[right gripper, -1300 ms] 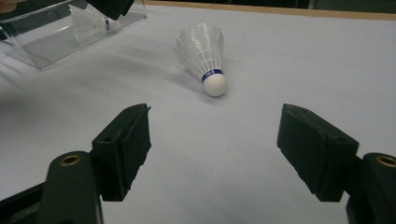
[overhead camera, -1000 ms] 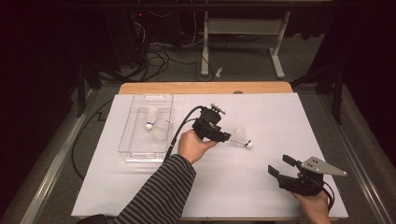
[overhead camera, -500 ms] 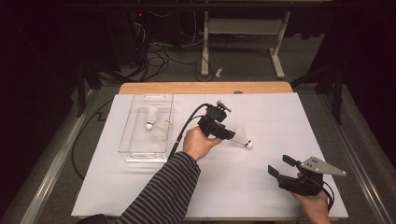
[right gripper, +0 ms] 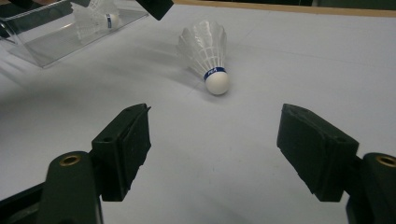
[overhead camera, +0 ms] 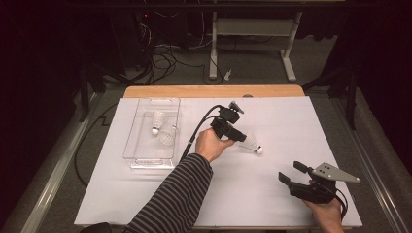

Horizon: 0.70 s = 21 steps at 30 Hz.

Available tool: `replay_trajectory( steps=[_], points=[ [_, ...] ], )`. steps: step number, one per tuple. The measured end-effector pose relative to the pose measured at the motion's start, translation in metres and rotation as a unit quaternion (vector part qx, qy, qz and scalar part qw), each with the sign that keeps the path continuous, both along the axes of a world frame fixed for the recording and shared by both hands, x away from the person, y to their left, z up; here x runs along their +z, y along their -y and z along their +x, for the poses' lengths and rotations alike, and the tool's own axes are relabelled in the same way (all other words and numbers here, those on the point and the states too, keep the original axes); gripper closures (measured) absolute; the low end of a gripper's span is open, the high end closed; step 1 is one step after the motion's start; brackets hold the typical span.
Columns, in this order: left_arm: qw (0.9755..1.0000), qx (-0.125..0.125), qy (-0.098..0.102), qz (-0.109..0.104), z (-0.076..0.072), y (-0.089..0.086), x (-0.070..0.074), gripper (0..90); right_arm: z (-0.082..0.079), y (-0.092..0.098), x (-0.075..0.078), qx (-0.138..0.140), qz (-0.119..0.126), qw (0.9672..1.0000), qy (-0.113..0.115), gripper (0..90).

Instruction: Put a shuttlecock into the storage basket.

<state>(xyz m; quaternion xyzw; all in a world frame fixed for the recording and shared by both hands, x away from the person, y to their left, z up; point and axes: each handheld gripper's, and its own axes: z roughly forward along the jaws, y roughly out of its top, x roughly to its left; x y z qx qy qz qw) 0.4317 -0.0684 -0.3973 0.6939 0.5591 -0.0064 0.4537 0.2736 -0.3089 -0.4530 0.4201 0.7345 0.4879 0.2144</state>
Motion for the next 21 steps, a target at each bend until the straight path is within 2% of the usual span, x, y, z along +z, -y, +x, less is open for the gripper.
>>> replay_trajectory(
  steps=[12,21],
  points=[
    [0.9999,-0.001,-0.015,-0.006,0.009,0.016,-0.007,52.2,0.0,-0.001,0.0,0.003,-0.001,1.0,-0.001,26.4],
    [0.9995,-0.01,-0.03,-0.004,0.013,0.023,-0.02,57.9,0.001,-0.002,-0.001,0.006,-0.004,1.0,-0.002,26.4]
  ],
)
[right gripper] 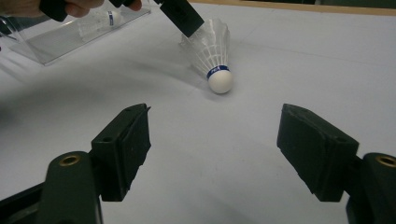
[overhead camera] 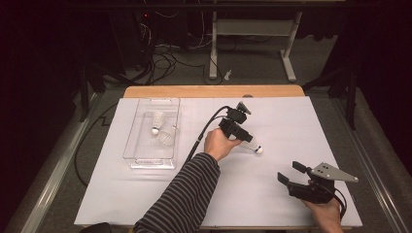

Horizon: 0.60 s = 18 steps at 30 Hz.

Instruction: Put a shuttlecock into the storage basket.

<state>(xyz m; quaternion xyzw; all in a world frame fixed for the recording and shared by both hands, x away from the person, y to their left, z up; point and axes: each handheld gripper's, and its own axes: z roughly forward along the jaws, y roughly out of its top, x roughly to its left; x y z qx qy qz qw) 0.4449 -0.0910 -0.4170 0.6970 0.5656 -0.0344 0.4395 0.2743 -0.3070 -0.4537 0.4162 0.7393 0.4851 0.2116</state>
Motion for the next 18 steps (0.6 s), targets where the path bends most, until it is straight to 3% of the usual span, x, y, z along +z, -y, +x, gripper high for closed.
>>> replay_trajectory(
  steps=[7,18],
  points=[
    [0.9998,-0.011,-0.017,0.003,0.0016,0.0014,-0.0061,67.8,0.0004,-0.0006,-0.0002,0.002,0.001,1.0,-0.001,26.4],
    [0.9996,-0.015,-0.015,0.016,0.0014,-0.0002,-0.0078,84.4,-0.0003,-0.0021,0.0,0.005,-0.001,1.0,-0.002,26.4]
  ],
)
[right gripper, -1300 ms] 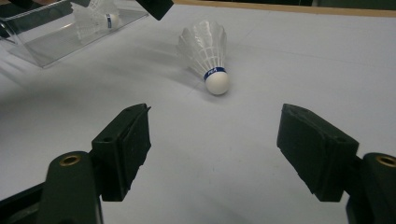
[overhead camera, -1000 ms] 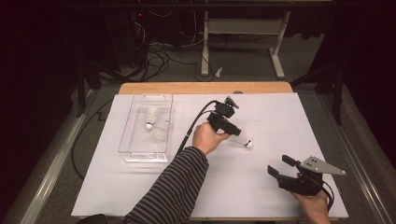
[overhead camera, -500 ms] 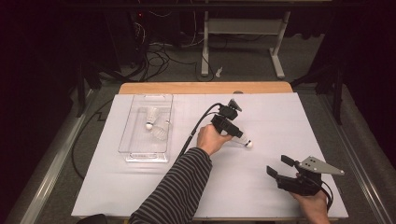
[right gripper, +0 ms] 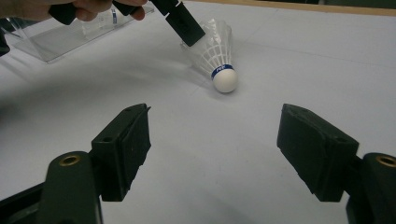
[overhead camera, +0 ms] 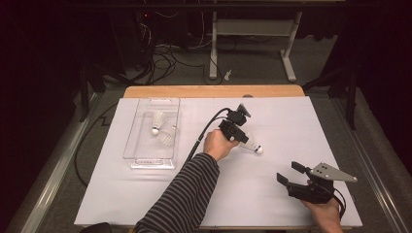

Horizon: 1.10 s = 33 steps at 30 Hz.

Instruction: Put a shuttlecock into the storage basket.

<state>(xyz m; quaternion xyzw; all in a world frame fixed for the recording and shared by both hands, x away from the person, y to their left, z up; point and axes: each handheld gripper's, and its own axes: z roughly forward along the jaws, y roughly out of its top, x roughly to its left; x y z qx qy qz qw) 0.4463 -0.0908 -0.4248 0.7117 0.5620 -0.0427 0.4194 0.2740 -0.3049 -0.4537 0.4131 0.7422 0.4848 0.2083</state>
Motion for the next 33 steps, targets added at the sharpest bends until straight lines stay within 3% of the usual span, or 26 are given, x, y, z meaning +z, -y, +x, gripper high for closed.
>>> replay_trajectory(
  steps=[7,33],
  points=[
    [1.0,-0.007,-0.003,0.005,-0.001,0.0,-0.002,89.1,0.001,0.0,0.0,0.001,-0.003,1.0,-0.001,26.4],
    [0.9995,-0.032,0.007,-0.002,-0.014,-0.002,0.015,89.7,0.0,0.0,0.0,-0.003,-0.002,1.0,0.001,26.5]
  ],
)
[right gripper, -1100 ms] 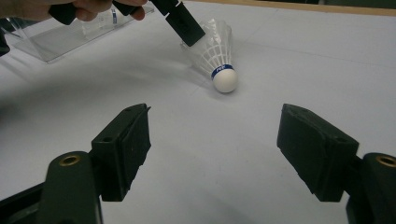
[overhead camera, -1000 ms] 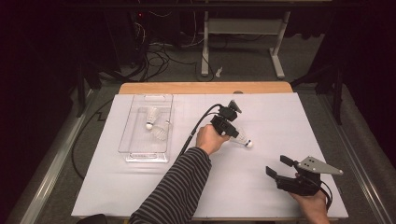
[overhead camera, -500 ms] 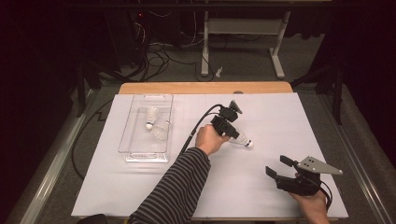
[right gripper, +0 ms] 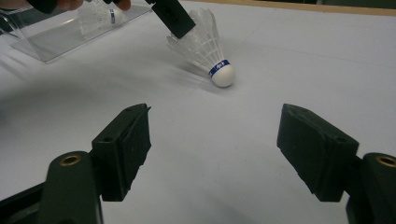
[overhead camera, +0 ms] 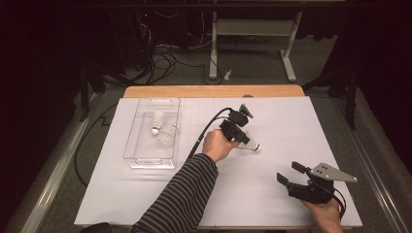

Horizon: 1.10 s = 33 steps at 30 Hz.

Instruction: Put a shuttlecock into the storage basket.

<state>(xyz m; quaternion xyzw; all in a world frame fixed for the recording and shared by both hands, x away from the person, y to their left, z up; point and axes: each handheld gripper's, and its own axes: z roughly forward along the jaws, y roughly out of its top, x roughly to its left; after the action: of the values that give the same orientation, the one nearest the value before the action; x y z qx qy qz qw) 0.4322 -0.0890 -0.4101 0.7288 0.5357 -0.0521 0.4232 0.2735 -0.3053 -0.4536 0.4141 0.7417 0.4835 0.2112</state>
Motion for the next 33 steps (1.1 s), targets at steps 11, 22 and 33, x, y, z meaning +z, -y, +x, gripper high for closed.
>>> replay_trajectory(
  steps=[11,22,33],
  points=[
    [1.0,-0.002,0.006,-0.001,-0.002,-0.005,0.005,89.7,0.0,0.0,0.0,0.0,-0.001,1.0,0.001,26.6],
    [0.9999,-0.002,0.016,-0.004,-0.006,-0.013,0.014,89.7,0.0,0.0,0.0,-0.001,-0.001,1.0,0.0,26.5],
    [0.9997,0.001,0.022,-0.009,-0.009,-0.023,0.018,89.7,0.0,0.0,0.0,0.0,-0.001,1.0,0.0,26.5]
  ],
)
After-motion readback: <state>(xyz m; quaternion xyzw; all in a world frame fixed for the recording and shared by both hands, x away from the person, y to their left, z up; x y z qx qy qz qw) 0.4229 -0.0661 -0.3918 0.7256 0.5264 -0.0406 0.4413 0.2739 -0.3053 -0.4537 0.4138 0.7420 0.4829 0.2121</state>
